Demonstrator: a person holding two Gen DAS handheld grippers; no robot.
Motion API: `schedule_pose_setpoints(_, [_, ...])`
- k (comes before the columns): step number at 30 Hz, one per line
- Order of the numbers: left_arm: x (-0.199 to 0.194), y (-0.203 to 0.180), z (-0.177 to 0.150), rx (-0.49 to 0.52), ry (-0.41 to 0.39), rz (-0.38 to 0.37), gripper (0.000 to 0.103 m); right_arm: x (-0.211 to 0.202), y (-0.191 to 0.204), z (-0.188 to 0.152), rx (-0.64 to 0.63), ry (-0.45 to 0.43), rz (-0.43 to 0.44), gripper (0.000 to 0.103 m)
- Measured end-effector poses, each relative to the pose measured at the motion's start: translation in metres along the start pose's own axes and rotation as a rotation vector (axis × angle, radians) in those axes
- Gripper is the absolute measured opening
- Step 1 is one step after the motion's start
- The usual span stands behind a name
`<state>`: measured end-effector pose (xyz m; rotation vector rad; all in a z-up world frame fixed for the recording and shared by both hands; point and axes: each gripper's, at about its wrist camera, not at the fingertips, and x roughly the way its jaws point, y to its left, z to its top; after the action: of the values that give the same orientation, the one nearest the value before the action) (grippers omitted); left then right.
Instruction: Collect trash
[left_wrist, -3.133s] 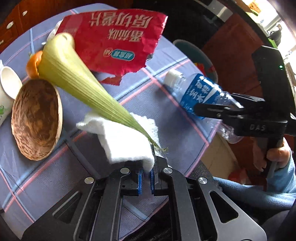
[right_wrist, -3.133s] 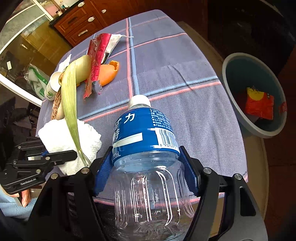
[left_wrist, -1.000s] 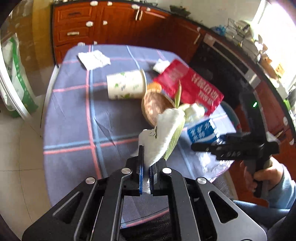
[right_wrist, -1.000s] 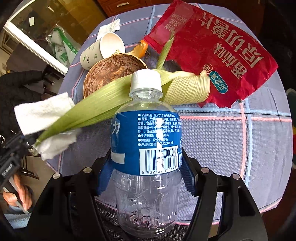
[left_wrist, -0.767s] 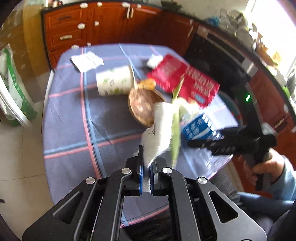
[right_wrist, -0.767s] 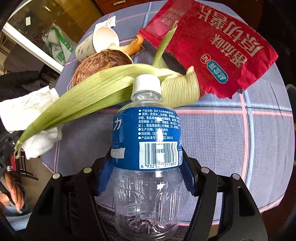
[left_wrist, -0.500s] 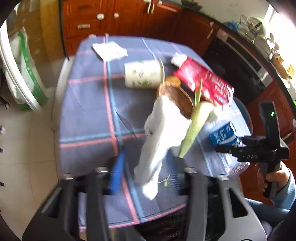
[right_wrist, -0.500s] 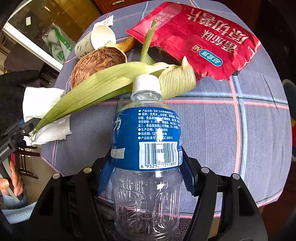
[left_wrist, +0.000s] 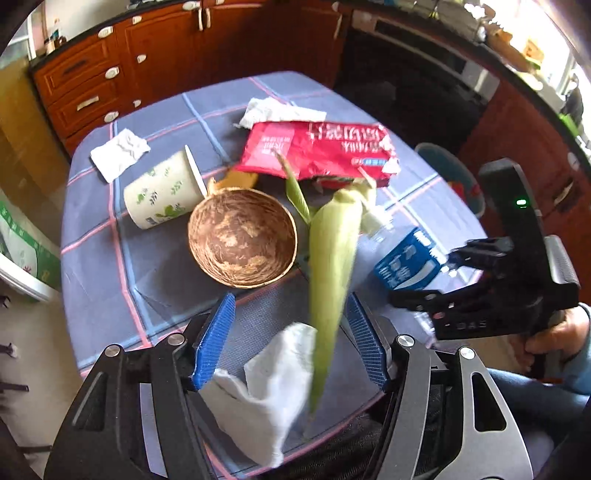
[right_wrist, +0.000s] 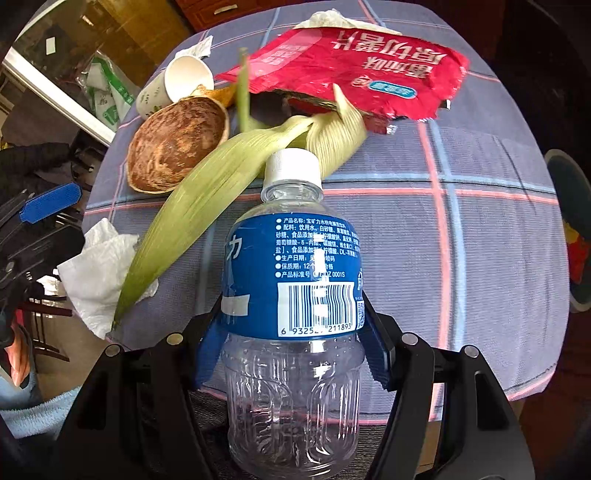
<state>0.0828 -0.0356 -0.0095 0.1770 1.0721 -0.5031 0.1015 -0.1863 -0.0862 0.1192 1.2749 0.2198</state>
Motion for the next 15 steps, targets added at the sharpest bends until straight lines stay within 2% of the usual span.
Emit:
schedule_pose_setpoints(3, [0.006,0.011,-0.013,-0.071,0.013,-0.046,0.064,-0.005,-0.018,0.0,0.054,-0.022,-0.026,0.063])
schedule_pose_setpoints(5, [0.006,0.016,-0.027,-0.105,0.03,-0.069,0.064,-0.006,-0.027,0.003,0.082,-0.019,-0.009,0.063])
schedule_pose_setpoints(8, [0.003,0.013,-0.045,-0.09,0.06,-0.069,0.065,-0.013,-0.029,0.009,0.092,-0.04,0.028,0.065])
schedule_pose_setpoints(9, [0.001,0.012,-0.051,-0.094,0.072,-0.085,0.065,-0.017,-0.027,0.012,0.087,-0.054,0.031,0.07])
schedule_pose_setpoints(11, [0.0,0.01,-0.057,-0.088,0.085,-0.117,0.065,-0.023,-0.022,0.018,0.077,-0.077,0.033,0.073])
schedule_pose_setpoints(15, [0.01,0.007,-0.059,-0.067,0.095,-0.08,0.066,-0.039,-0.019,0.022,0.094,-0.116,0.034,0.073])
